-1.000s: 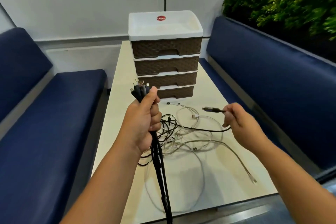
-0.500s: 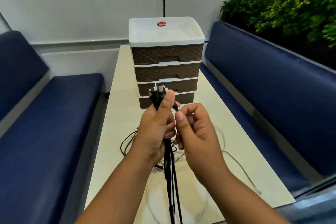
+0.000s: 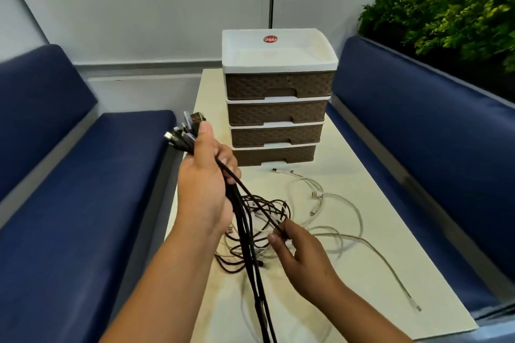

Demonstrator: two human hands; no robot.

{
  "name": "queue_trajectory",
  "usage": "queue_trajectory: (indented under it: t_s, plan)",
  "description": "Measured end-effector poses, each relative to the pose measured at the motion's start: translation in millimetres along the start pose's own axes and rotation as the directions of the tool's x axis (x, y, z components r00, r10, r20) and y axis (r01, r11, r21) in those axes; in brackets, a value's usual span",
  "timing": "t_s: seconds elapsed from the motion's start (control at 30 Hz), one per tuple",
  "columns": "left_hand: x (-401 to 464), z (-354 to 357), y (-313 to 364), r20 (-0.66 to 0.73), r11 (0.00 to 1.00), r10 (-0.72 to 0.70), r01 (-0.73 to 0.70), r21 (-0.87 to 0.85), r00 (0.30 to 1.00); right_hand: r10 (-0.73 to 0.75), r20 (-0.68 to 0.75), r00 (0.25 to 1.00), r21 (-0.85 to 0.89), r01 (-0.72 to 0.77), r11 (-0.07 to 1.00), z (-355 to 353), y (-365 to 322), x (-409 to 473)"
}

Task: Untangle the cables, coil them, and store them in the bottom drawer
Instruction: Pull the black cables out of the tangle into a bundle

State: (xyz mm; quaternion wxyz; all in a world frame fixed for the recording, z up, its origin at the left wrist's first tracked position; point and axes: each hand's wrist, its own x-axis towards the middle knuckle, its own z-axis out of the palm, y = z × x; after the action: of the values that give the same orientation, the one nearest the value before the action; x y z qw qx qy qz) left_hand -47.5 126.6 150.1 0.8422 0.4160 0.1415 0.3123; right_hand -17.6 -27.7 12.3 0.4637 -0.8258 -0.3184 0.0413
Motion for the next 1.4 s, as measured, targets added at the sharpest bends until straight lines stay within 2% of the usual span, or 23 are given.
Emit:
queue_trajectory:
  t_s: [0.13, 0.23, 0.3, 0.4, 0.5, 0.6, 0.8, 0.93, 1.1, 1.2, 1.27, 1.33, 1.4]
  plan:
    - [5, -5, 13, 0.003, 0.998, -0.007, 0.007, -0.063, 1.0, -0.046, 0.0, 0.999, -0.225, 0.045, 0.973, 7, 45, 23]
    - [4, -11, 22, 0.07, 0.993, -0.068, 0.074, -0.087, 0.995, -0.003, -0.075, 0.997, -0.355, -0.023, 0.935, -1, 64, 42]
    - [5, -15, 26, 0.1, 0.99, -0.082, 0.093, -0.106, 0.992, 0.05, -0.071, 0.996, -0.4, -0.075, 0.913, -11, 65, 54]
    - [11, -24, 28, 0.091, 0.988, -0.111, 0.12, -0.101, 0.99, 0.18, -0.061, 0.982, -0.239, -0.189, 0.952, -31, 51, 76]
    - [16, -32, 29, 0.082, 0.988, -0.13, 0.136, -0.075, 0.988, 0.205, -0.195, 0.959, -0.046, -0.218, 0.975, -57, 23, 99]
    - [18, -35, 27, 0.074, 0.994, -0.107, 0.107, -0.003, 0.991, 0.12, -0.286, 0.951, -0.026, -0.133, 0.991, -85, -13, 122]
    - [25, -32, 16, 0.063, 0.982, -0.168, 0.161, 0.1, 0.984, -0.134, -0.352, 0.926, 0.066, 0.168, 0.984, -116, -94, 125]
    - [27, -20, 6, 0.153, 0.967, -0.194, 0.162, 0.196, 0.969, -0.368, -0.352, 0.861, -0.031, 0.382, 0.924, -115, -129, 115]
    - [25, -7, -13, 0.252, 0.893, -0.347, 0.236, 0.384, 0.903, -0.471, -0.312, 0.825, 0.003, 0.497, 0.868, -108, -151, 109]
    - [26, -3, -20, 0.233, 0.891, -0.329, 0.219, 0.398, 0.915, -0.474, -0.301, 0.827, 0.139, 0.53, 0.836, -105, -149, 106]
    - [28, -1, -18, 0.237, 0.908, -0.297, 0.197, 0.371, 0.925, -0.378, -0.307, 0.873, 0.315, 0.468, 0.826, -99, -134, 106]
    - [29, 1, -11, 0.272, 0.923, -0.274, 0.173, 0.342, 0.923, -0.197, -0.239, 0.951, 0.436, 0.286, 0.853, -83, -106, 108]
    - [29, 6, 1, 0.325, 0.935, -0.249, 0.138, 0.327, 0.912, -0.039, -0.057, 0.998, 0.349, 0.057, 0.935, -62, -69, 110]
